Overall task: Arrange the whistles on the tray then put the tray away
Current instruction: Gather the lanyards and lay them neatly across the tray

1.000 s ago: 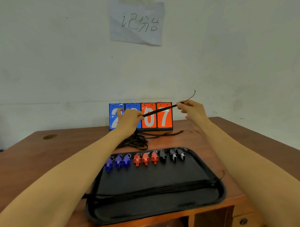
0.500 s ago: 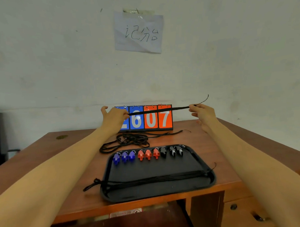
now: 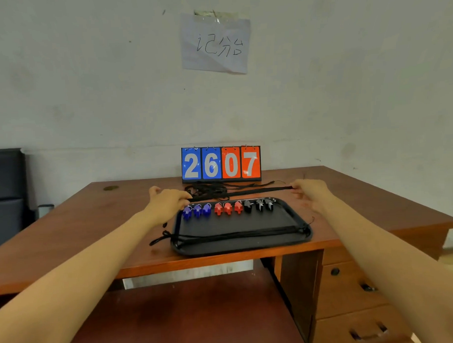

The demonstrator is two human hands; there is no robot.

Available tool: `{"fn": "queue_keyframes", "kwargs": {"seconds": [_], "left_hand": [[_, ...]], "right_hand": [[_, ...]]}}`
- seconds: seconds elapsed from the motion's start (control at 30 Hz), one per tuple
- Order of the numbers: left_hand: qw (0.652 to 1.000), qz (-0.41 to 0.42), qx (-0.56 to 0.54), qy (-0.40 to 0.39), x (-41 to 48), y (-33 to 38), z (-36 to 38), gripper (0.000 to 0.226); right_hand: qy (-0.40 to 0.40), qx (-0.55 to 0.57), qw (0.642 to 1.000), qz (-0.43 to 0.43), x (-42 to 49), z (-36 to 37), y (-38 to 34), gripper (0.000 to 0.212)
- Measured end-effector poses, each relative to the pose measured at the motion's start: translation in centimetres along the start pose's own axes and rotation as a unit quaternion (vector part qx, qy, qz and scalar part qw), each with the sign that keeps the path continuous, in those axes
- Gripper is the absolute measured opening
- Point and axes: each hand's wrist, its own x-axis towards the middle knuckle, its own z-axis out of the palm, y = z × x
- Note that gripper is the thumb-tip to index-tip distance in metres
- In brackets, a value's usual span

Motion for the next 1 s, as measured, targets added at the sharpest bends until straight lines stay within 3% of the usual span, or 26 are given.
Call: {"fn": "queue_keyframes", "kwargs": {"seconds": [0.1, 0.17, 0.3, 0.43, 0.6, 0.7, 0.9, 1.0], "left_hand": [[1.0, -0.009, -0.005, -0.016, -1.1, -0.9, 0.7, 0.02], [1.0, -0.019, -0.005, -0.019, -1.7, -1.2, 1.1, 0.016], [0.999, -0.03, 0.013, -0.008, -2.1, -0.9, 2.2, 0.023], [0.999, -0.032, 0.032, -0.028, -2.0, -0.3, 3.1, 0.027], [0.998, -0.022, 0.026, -0.061, -1.9, 0.0, 4.2, 0.025], [0.997, -0.023, 0.023, -0.07, -2.1, 0.2, 4.6, 0.025], [0.996, -0.024, 0.03, -0.075, -2.2, 0.2, 4.1, 0.03], [0.997, -0.007, 0.033, -0.074, -2.5, -0.1, 3.9, 0.033]], "right_hand": [[-0.012, -0.087, 0.996, -0.008, -0.3, -0.7, 1.2, 0.019], [-0.032, -0.161, 0.986, -0.021, -0.5, -1.1, 2.0, 0.008], [-0.001, -0.35, 0.933, -0.082, -0.4, -1.4, 3.5, 0.014], [0.012, -0.429, 0.898, -0.099, 0.5, -1.9, 4.8, 0.026], [0.018, -0.535, 0.834, -0.135, 0.7, -2.2, 5.7, 0.016], [0.011, -0.571, 0.808, -0.147, 0.9, -2.2, 6.1, 0.016], [0.01, -0.565, 0.797, -0.212, 1.4, -2.5, 6.4, 0.027], [-0.019, -0.599, 0.762, -0.247, 1.2, -2.3, 6.4, 0.029]]}}
